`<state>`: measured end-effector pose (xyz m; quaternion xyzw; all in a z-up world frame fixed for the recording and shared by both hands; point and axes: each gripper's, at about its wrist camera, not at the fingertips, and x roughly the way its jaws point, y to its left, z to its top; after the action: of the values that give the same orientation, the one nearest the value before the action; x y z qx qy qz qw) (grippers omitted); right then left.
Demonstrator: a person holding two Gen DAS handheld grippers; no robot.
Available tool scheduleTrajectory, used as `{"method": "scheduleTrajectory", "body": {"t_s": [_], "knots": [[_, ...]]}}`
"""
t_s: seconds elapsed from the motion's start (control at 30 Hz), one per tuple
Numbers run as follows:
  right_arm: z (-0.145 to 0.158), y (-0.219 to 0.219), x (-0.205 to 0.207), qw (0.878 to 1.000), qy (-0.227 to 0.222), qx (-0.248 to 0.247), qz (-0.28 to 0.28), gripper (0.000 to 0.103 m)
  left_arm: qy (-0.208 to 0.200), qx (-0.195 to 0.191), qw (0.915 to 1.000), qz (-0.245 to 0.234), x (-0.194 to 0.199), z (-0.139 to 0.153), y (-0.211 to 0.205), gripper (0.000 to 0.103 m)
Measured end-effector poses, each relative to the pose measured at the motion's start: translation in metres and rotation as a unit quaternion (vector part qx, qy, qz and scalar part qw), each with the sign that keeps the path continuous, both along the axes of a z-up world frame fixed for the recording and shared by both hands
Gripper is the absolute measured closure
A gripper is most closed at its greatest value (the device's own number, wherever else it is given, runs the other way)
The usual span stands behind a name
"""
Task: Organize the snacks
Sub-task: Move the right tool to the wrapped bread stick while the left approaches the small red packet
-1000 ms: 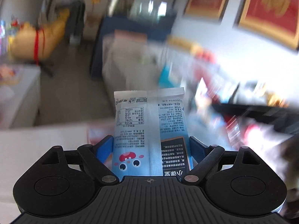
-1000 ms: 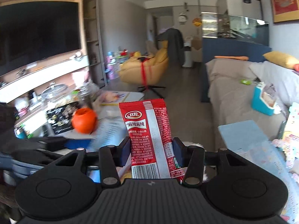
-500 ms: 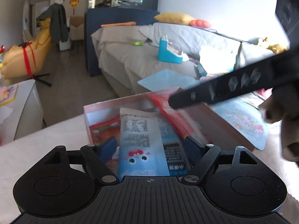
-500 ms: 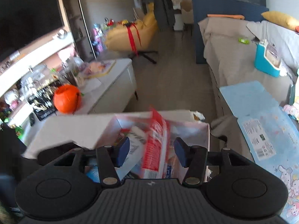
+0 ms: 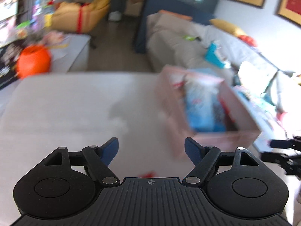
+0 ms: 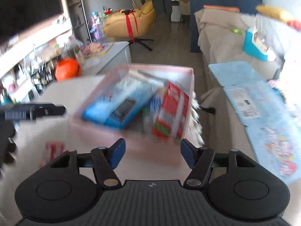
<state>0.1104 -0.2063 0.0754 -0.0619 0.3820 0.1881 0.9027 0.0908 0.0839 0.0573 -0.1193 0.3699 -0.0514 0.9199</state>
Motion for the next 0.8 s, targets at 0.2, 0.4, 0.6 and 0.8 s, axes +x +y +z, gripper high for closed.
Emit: {"method": "scheduleTrajectory", "body": {"t_s": [0.2,0.4,0.6,0.8], "knots": [[-0.014,-0.003,-0.062,0.998,0.046,0.003,0.032,0.037,0.055,0.007,0.9984,-0.003,-0.031,-0.021,-0.001,0.028],[-0.024,-0.005,-0.088,0.995,0.091,0.018,0.037,0.037,0.055,0.035,0.9978,-0.014,-0.038,-0.028,-0.017,0.029],[-0.032,0.016,-0.072,0.989,0.117,0.077,0.049,0.035,0.061,0.031,0.9977,-0.004,-0.04,-0.028,-0.018,0.029],[-0.049,0.067,-0.064,0.989,0.104,0.068,0.074,0.028,0.063,0.067,0.9957,-0.006,-0.032,-0.029,-0.03,0.027]]}}
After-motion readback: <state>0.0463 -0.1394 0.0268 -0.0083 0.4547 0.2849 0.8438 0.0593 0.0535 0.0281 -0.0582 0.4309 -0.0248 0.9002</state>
